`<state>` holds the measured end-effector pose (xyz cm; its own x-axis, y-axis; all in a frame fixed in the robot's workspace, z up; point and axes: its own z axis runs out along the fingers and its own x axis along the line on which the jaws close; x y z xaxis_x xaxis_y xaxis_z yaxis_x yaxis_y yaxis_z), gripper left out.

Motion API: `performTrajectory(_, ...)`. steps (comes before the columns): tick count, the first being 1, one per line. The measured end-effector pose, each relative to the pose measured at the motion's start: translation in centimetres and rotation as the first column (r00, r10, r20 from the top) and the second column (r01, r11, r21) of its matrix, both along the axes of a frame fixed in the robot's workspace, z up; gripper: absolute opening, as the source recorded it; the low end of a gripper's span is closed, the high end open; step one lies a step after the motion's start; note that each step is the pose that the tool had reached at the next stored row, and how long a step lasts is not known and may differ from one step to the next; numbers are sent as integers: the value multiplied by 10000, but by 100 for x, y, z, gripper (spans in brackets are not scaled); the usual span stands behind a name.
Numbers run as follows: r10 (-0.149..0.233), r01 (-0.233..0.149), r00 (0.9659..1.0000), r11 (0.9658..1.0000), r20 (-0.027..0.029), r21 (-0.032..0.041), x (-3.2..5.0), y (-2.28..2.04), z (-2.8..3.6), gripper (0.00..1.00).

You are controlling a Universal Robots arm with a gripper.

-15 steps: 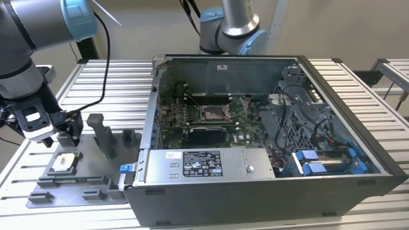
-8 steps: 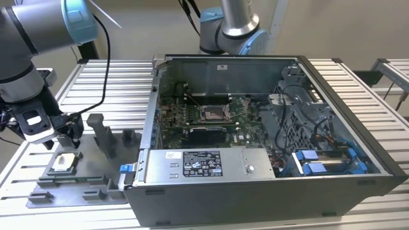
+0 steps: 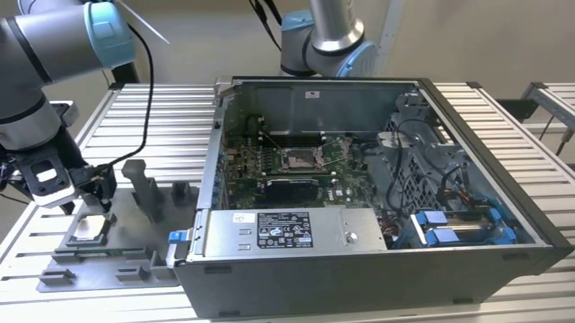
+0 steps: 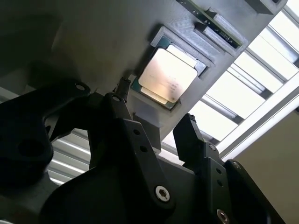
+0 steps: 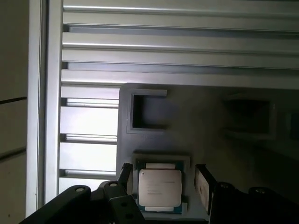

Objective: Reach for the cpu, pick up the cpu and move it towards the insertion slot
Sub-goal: 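Pick up the cpu and move it towards the insertion slot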

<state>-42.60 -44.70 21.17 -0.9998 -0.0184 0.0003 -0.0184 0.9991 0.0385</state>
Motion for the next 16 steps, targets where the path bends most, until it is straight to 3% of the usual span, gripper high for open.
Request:
performTrajectory(12,-1,1,10000,10000,-1,-1,-20,-199,-50,100)
performTrajectory(16,-1,1,10000,10000,-1,-1,-10,-211,-86,100)
